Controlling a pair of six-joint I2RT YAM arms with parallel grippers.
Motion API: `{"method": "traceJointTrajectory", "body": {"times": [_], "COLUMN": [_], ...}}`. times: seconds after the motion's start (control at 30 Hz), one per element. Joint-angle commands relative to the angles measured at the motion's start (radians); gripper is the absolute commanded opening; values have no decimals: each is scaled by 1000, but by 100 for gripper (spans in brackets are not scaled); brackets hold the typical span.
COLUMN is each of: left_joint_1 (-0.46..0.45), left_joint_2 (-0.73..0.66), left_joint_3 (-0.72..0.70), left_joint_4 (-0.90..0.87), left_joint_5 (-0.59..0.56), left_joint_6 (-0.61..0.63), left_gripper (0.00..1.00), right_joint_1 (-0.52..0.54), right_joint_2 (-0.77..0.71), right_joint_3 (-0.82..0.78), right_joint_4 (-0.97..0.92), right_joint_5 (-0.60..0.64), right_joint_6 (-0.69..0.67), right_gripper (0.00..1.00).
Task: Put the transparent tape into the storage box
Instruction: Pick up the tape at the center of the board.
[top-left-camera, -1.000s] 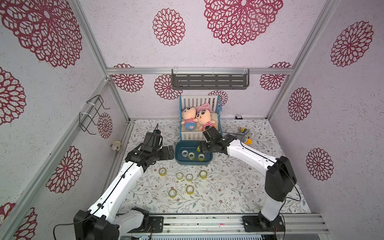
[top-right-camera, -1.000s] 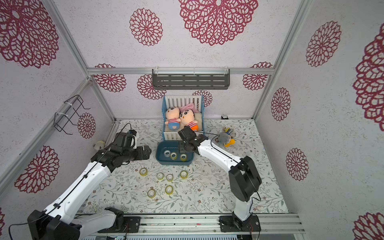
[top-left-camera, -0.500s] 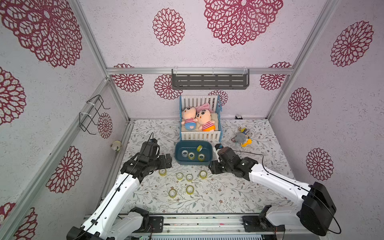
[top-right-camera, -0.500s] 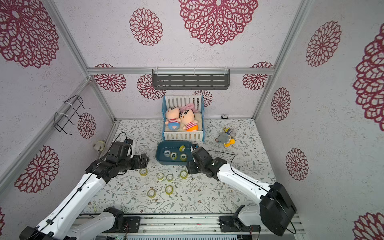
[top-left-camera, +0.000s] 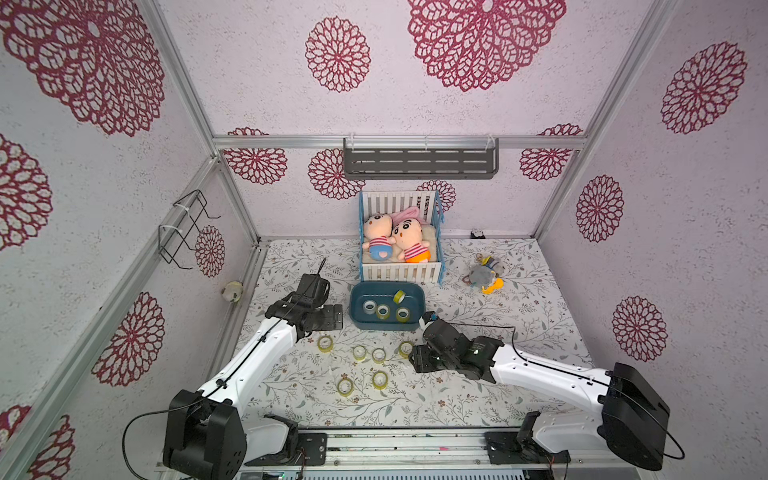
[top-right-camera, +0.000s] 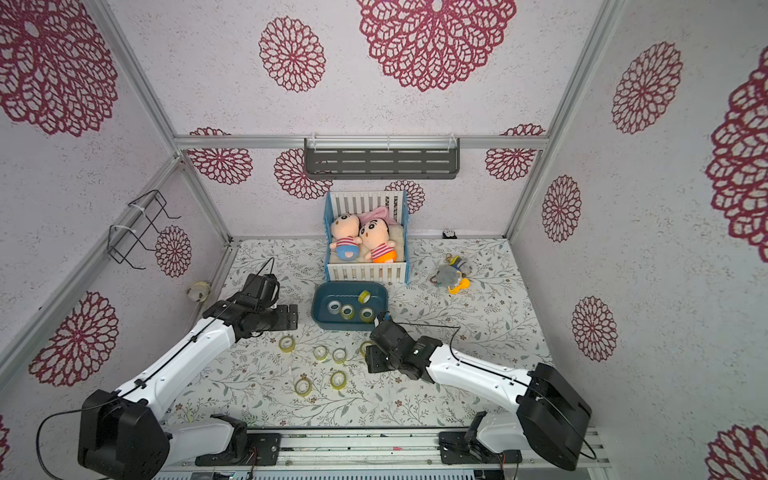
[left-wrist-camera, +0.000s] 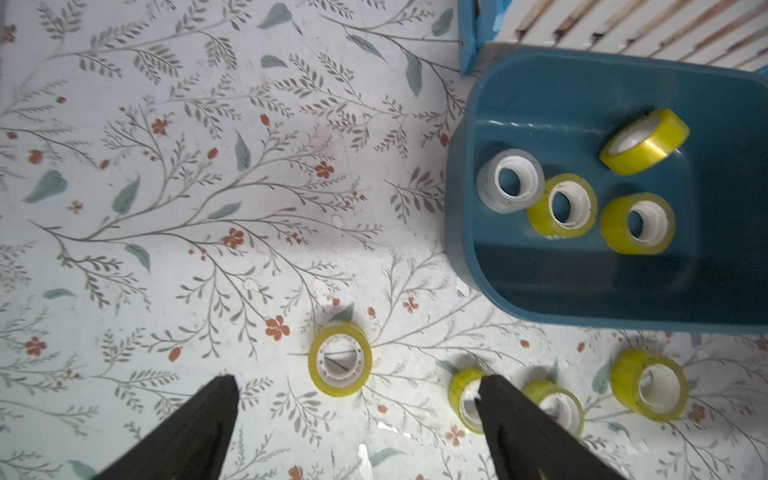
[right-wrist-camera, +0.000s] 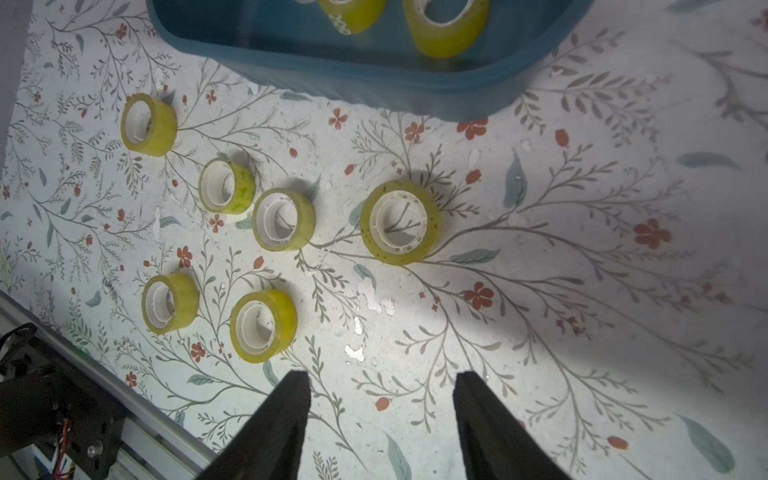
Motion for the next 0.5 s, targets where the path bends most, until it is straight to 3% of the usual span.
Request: {"method": "traceJointTrajectory", "body": {"times": [0.0,0.13,0.2,0.3,0.47], "left_joint_1": [19,42,59,65,66], "left_joint_2": [23,31,16,20,96], "left_joint_3": [24,43,20,-19,46], "left_joint_4": [29,16,57,136,46], "left_joint_5": [-5,146,261,339,291], "left_joint_6": [32,40,24,-26,2], "left_gripper": [97,97,97,97,97], "right_joint_1": [37,69,83,114,148], "right_joint_2": [11,48,94,169,274], "right_joint_3": [27,32,57,118,187], "right_joint_4": [45,87,80,39,-1], "right_joint_5": [23,24,32,65,83], "right_joint_6": [57,81,88,84,75], "right_gripper": [67,74,76,76,76]}}
